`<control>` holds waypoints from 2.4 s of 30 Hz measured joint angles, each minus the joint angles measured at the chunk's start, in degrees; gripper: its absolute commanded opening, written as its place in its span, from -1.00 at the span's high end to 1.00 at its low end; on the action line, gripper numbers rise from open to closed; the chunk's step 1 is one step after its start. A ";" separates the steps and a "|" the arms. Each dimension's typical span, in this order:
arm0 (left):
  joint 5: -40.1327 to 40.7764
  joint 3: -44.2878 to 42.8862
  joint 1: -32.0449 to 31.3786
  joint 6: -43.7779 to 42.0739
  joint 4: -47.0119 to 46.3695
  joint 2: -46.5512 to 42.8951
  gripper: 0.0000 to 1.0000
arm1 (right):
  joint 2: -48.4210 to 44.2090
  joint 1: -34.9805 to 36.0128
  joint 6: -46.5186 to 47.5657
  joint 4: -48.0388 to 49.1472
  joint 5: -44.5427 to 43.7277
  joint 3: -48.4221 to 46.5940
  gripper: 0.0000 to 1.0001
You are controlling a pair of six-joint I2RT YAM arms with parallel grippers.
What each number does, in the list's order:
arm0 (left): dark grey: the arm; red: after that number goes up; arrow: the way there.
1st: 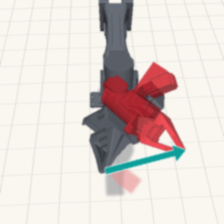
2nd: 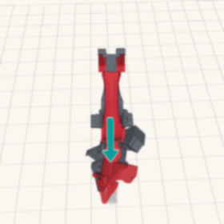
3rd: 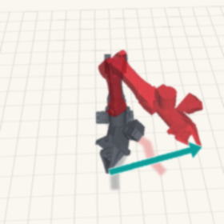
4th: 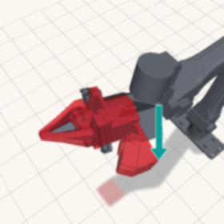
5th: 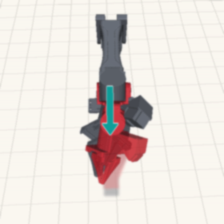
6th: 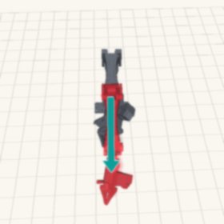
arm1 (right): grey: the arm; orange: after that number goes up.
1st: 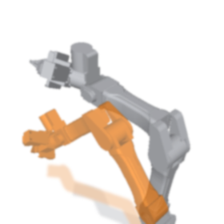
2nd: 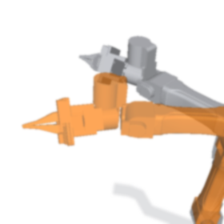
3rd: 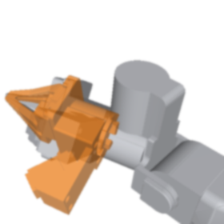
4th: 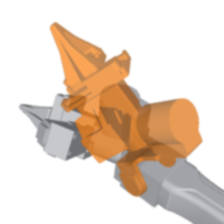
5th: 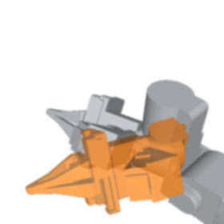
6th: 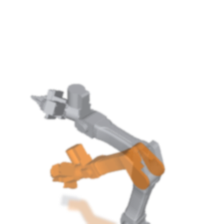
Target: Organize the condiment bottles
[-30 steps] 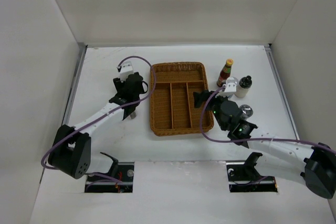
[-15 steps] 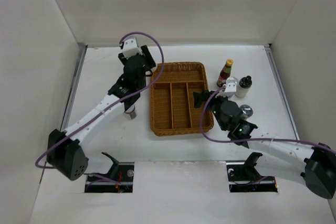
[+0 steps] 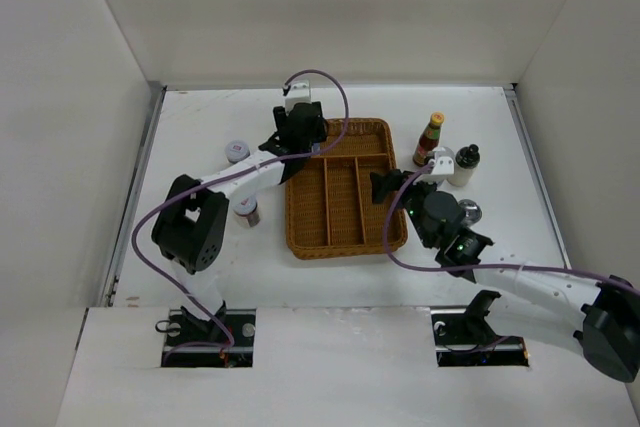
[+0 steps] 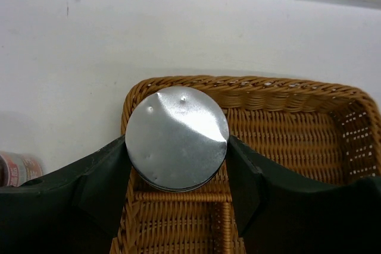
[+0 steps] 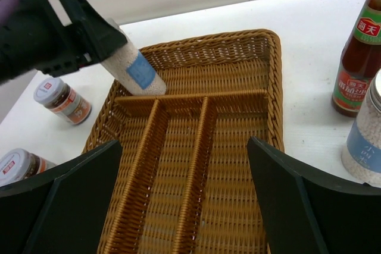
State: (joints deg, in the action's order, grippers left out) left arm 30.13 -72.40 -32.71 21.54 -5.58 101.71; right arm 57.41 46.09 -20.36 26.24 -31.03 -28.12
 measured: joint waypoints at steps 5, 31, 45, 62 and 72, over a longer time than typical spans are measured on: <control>0.46 -0.33 0.04 -0.33 -1.36 2.38 0.01 | -0.46 -0.50 -0.02 -0.04 0.00 0.15 -0.91; 8.26 23.41 -6.56 0.85 -15.43 -34.60 -0.33 | -7.74 -7.34 -2.75 -13.11 1.27 -8.02 -0.29; -3.26 46.93 -14.86 11.58 -25.73 -34.91 0.27 | 6.51 -28.28 -1.70 -24.22 2.40 -13.94 -1.00; -10.08 51.10 -18.82 13.22 -49.86 -23.52 -0.51 | 18.23 -30.01 -0.07 -26.95 6.27 -20.11 -0.53; -7.93 53.77 -18.82 13.14 -52.06 -23.93 -0.61 | 20.85 -28.87 1.66 -30.53 4.15 -22.62 0.04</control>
State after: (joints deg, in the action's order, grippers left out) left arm 22.20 -18.63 -51.53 34.68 -57.65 77.78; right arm 78.26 17.21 -18.70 -4.29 -26.87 -50.74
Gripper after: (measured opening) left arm 0.783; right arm 0.683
